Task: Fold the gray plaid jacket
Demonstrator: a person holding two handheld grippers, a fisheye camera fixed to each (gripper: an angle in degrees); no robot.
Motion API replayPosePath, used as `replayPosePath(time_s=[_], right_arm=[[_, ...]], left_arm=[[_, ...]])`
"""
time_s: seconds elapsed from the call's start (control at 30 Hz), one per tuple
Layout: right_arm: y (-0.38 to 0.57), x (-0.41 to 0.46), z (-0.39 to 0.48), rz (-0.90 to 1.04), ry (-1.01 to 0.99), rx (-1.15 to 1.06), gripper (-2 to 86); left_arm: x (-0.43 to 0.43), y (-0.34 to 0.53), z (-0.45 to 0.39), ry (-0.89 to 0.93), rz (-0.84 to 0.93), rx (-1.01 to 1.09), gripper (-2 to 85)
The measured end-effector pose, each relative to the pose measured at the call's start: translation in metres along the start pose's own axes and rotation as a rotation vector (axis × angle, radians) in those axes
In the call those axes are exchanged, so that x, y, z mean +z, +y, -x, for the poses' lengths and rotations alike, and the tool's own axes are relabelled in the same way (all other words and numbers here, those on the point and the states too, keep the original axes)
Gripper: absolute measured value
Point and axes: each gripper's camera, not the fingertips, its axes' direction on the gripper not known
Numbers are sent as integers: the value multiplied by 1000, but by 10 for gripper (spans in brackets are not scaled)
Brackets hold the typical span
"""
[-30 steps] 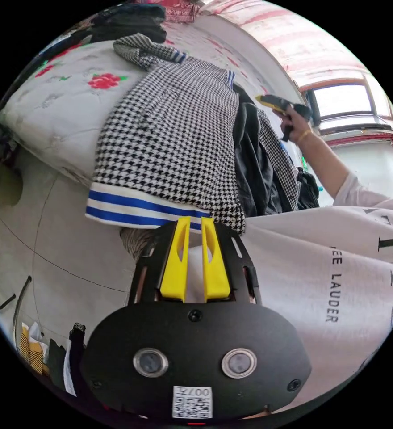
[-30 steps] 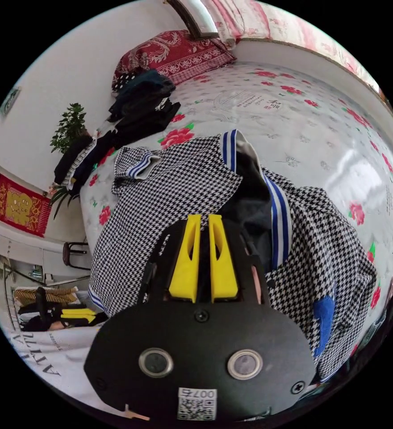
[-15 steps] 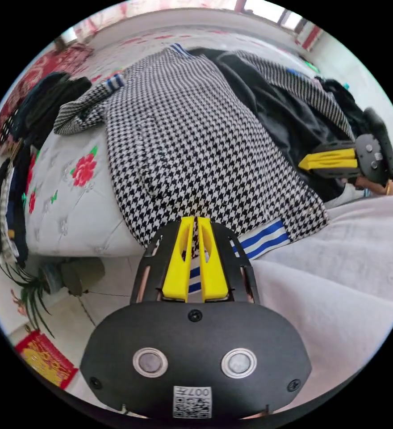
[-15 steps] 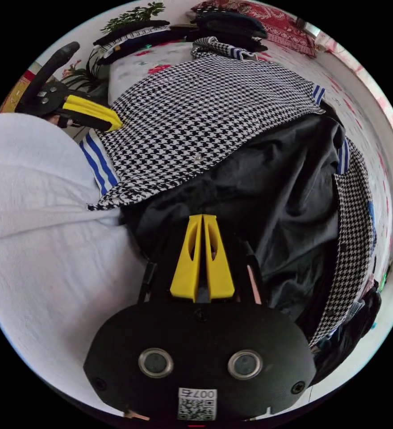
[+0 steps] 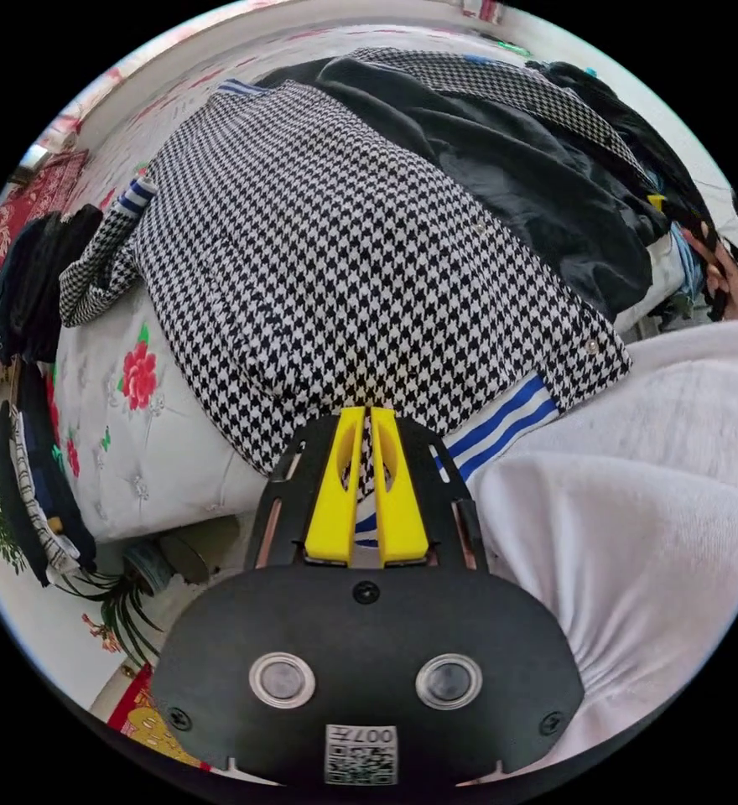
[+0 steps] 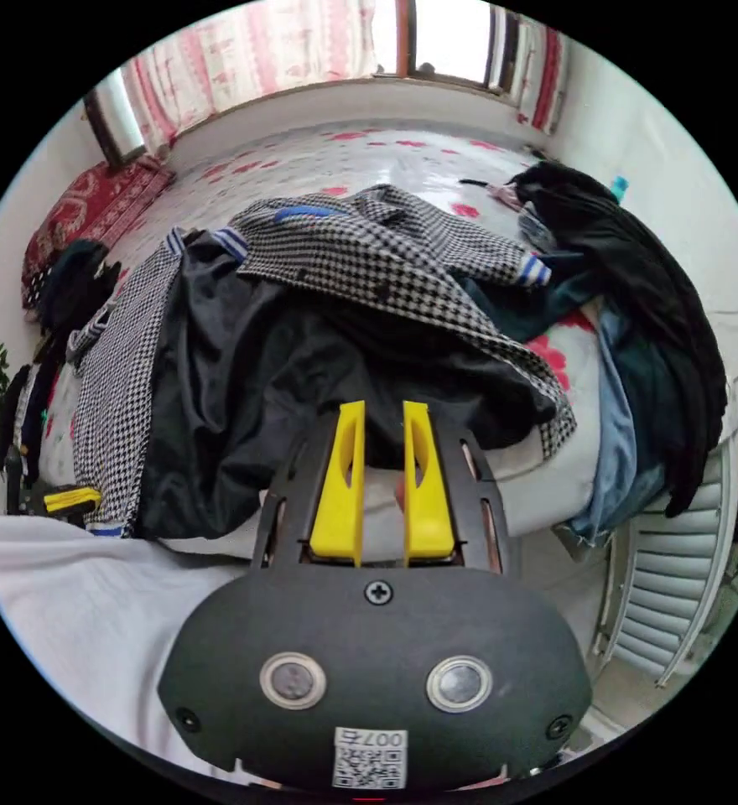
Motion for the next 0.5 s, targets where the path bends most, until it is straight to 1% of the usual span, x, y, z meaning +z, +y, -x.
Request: replayPosePath(time_s=[0.03, 0.07, 0.13, 0.17, 0.23, 0.33, 0.4, 0.43, 0.5], right_arm=[[0, -4, -21, -12, 11, 47, 52], [-1, -10, -61, -31, 28, 115, 57], [-3, -12, -110, -27, 43, 150, 65], [-7, -10, -136, -13, 48, 146, 72], [-15, -4, -164, 8, 16, 104, 81], [-30, 13, -182, 60, -89, -54, 89], [-37, 30, -177, 155, -130, -209, 88], [-38, 29, -175, 146, -110, -223, 87], [-39, 27, -160, 147, -128, -354, 66]], left_arm=[[-4, 2, 2, 11, -19, -55, -8], [-7, 4, 3, 17, -39, -82, -8], [-25, 14, -4, 55, -133, -193, -9], [-29, 17, -7, 70, -156, -224, -8], [-42, 24, -26, 169, -241, -325, -6], [-47, 16, -62, 290, -301, -364, 7], [-50, 4, -88, 320, -315, -347, 21], [-54, -4, -104, 330, -326, -326, 32], [-61, -16, -124, 335, -345, -297, 42]])
